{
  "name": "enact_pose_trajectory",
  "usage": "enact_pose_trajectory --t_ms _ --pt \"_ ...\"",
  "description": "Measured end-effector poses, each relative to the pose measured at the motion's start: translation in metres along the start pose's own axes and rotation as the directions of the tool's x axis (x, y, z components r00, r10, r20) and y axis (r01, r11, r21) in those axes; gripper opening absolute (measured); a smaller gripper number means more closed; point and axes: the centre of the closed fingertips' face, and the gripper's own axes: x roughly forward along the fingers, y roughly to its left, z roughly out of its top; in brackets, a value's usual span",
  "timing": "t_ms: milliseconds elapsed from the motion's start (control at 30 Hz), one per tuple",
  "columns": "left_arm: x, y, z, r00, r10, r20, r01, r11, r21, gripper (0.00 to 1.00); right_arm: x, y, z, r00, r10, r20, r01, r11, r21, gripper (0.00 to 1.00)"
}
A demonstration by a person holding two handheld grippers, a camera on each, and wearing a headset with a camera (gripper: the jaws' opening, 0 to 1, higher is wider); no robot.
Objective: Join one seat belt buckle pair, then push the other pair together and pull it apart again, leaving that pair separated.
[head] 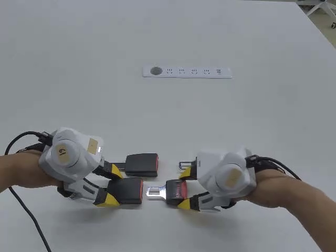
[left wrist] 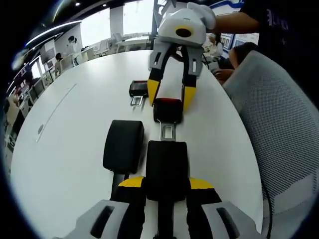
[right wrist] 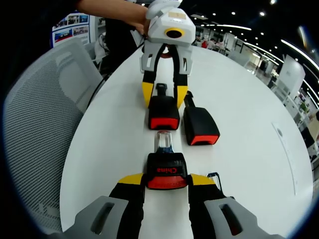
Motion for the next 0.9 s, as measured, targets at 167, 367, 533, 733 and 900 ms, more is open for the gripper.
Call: enact_pose_trajectory --t_ms 167,367,533,733,900 --pt "0.0 0.0 0.0 1.0 -0.001 0.0 0.001 1.0 0.001 0.32 0.004 0.0 0.003 1.0 0.001 -0.004 -0.001 1.0 0.008 0.31" --pt "0.001 0.001 -0.001 1.0 -0.001 -0.008 0.001 1.0 0.01 0.32 0.007 0.0 0.006 0.9999 -0.001 -0.012 0.001 1.0 0.005 0.31" --pt "0.001 0.0 -0.001 0.9999 0.002 -0.012 -0.001 1.0 0.013 0.32 0.008 0.0 0.009 0.9999 0.0 -0.01 0.001 1.0 0.003 0.31" --pt "0.001 0.001 -0.003 0.9999 0.004 -0.014 -0.004 1.0 0.013 0.32 0.012 0.001 0.014 1.0 0.002 -0.002 -0.002 1.0 0.0 0.31" --pt "0.002 0.0 -0.002 0.9999 0.006 -0.014 -0.006 1.0 0.016 0.32 0.013 0.003 0.017 1.0 0.002 0.004 -0.002 1.0 0.001 0.3"
